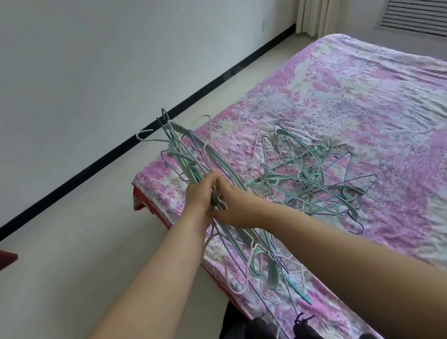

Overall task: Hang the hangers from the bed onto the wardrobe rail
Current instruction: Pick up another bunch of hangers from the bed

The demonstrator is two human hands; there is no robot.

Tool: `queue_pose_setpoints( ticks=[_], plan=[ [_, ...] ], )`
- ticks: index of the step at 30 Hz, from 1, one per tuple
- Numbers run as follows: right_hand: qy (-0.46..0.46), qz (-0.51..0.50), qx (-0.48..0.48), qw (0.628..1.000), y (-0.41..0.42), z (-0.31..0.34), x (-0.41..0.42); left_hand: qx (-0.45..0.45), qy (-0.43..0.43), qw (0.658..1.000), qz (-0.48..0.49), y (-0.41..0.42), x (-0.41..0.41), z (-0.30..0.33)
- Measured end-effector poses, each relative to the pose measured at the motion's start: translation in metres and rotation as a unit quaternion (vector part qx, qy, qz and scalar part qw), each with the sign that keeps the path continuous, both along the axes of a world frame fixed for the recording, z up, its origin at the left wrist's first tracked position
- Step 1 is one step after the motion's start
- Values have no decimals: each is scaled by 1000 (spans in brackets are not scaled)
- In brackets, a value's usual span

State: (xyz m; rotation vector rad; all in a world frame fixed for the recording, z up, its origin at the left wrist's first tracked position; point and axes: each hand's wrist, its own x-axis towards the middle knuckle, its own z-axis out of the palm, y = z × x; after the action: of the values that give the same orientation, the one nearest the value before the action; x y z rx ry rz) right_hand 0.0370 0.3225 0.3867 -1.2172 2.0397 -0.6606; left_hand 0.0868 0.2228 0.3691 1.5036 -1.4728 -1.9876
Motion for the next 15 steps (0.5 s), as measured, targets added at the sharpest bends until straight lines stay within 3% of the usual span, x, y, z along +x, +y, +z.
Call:
queue_pose_setpoints(
  ticks=[4,7,10,12,14,15],
  plan=[
    [-2,58,-15,998,11,-4,3,-36,-53,997,31,-14,5,-6],
    [-84,-131,-150,976,25,-14,1,-71,-71,995,10,-29,13,-15],
    [-219,-397,-198,869,46,-47,-35,-84,-57,995,-5,-50,29,-10],
    [-324,-519,-98,785,62,-86,-60,-100,-18,995,-17,-65,39,-2],
    [-427,-537,7,727,69,-120,-62,-112,16,993,-24,-74,49,14],
    [-465,-520,40,716,67,-134,-55,-112,41,992,-30,-77,53,23]
  ],
)
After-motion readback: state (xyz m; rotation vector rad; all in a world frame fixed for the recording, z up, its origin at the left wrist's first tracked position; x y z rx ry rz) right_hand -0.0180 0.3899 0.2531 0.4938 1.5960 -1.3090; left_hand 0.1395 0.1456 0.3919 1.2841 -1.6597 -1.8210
